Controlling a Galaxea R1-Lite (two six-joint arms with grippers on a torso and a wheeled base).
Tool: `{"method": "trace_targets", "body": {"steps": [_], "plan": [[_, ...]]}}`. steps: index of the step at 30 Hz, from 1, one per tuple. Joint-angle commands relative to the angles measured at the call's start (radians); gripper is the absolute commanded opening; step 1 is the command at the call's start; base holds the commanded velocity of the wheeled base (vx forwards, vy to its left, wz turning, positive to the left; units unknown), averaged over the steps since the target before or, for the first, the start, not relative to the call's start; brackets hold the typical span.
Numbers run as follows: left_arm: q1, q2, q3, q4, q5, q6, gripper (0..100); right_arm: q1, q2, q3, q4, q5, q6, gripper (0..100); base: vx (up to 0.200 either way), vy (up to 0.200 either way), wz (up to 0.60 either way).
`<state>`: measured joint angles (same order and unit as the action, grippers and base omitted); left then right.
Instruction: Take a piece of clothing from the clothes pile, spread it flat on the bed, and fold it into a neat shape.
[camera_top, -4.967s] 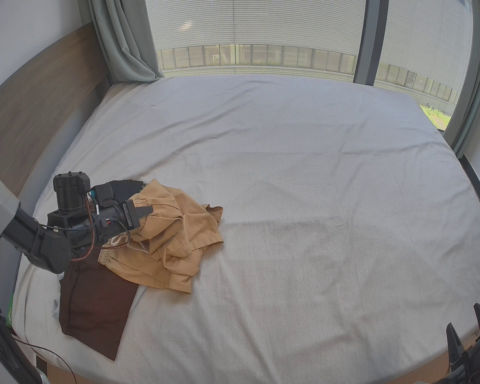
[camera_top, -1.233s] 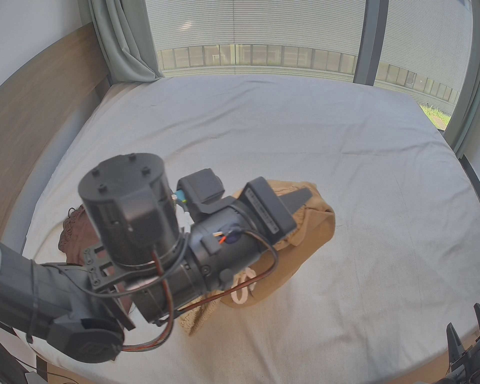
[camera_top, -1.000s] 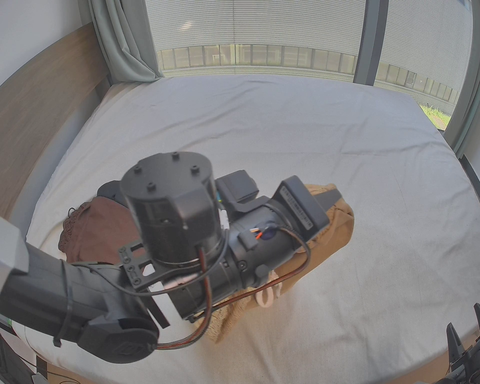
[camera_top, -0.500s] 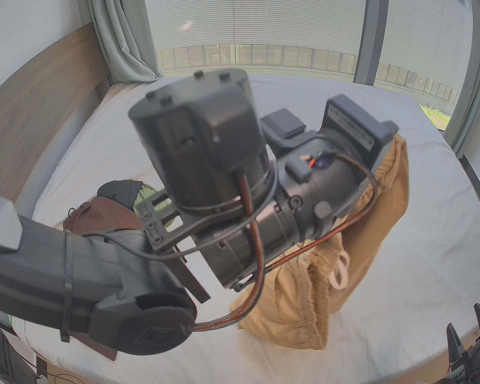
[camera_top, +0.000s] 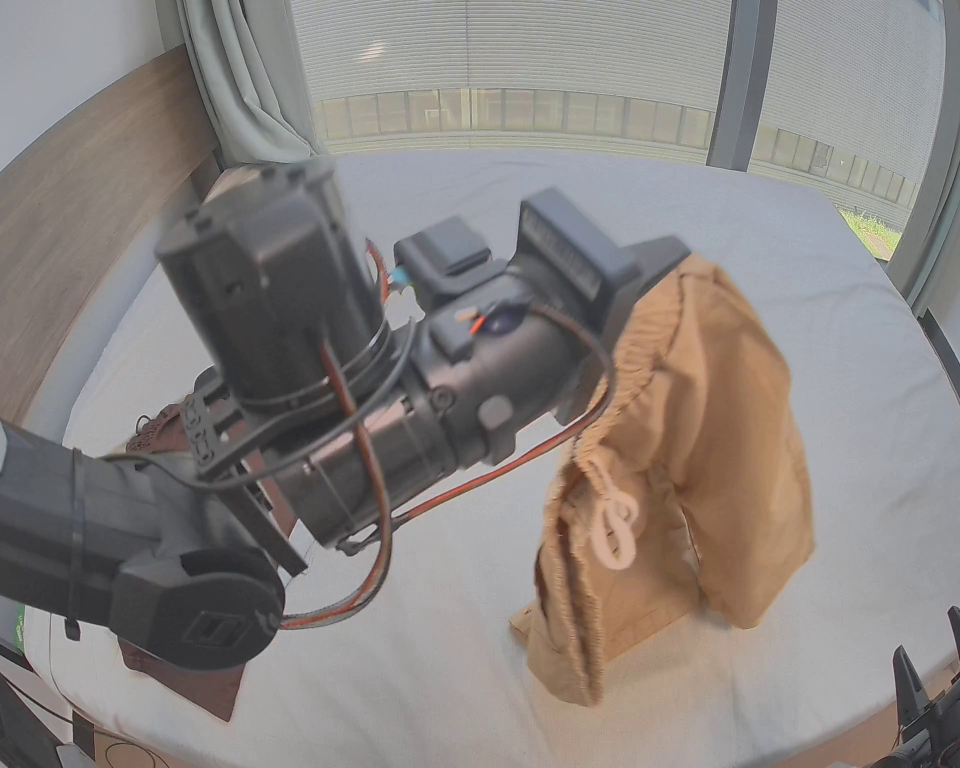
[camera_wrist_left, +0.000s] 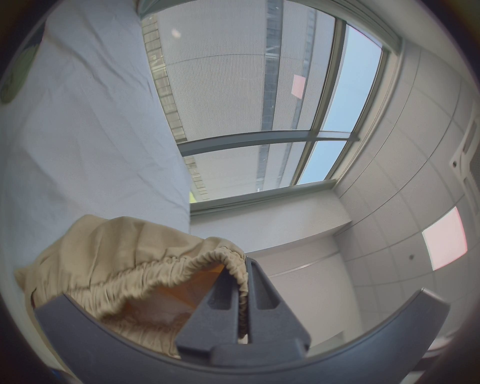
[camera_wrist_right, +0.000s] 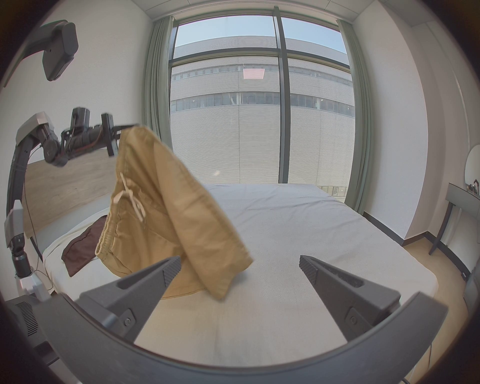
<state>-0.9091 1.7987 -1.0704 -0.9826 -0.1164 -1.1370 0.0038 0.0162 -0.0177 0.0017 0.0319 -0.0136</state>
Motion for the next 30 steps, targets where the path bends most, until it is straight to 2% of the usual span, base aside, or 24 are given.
{"method": "trace_targets", "body": {"steps": [1, 2, 6, 7, 19, 30], "plan": [[0.138, 0.01, 0.239, -0.114, -0.095, 0.151, 0, -0.001, -0.016, 0.016, 0.0, 0.0, 0.0, 100, 0.0, 0.0, 0.0], [0.161, 0.031, 0.294, -0.146, -0.115, 0.206, 0, -0.001, -0.016, 0.016, 0.0, 0.0, 0.0, 100, 0.0, 0.0, 0.0], [0.208, 0.08, 0.354, -0.217, -0.14, 0.284, 0, -0.001, -0.016, 0.016, 0.0, 0.0, 0.0, 100, 0.0, 0.0, 0.0], [0.236, 0.119, 0.379, -0.285, -0.144, 0.309, 0, -0.001, -0.016, 0.016, 0.0, 0.0, 0.0, 100, 0.0, 0.0, 0.0], [0.315, 0.212, 0.561, -0.564, -0.132, 0.31, 0, -0.001, -0.016, 0.016, 0.0, 0.0, 0.0, 100, 0.0, 0.0, 0.0], [0.421, 0.191, 0.658, -0.568, -0.129, 0.321, 0, -0.001, -0.016, 0.016, 0.0, 0.0, 0.0, 100, 0.0, 0.0, 0.0]]}}
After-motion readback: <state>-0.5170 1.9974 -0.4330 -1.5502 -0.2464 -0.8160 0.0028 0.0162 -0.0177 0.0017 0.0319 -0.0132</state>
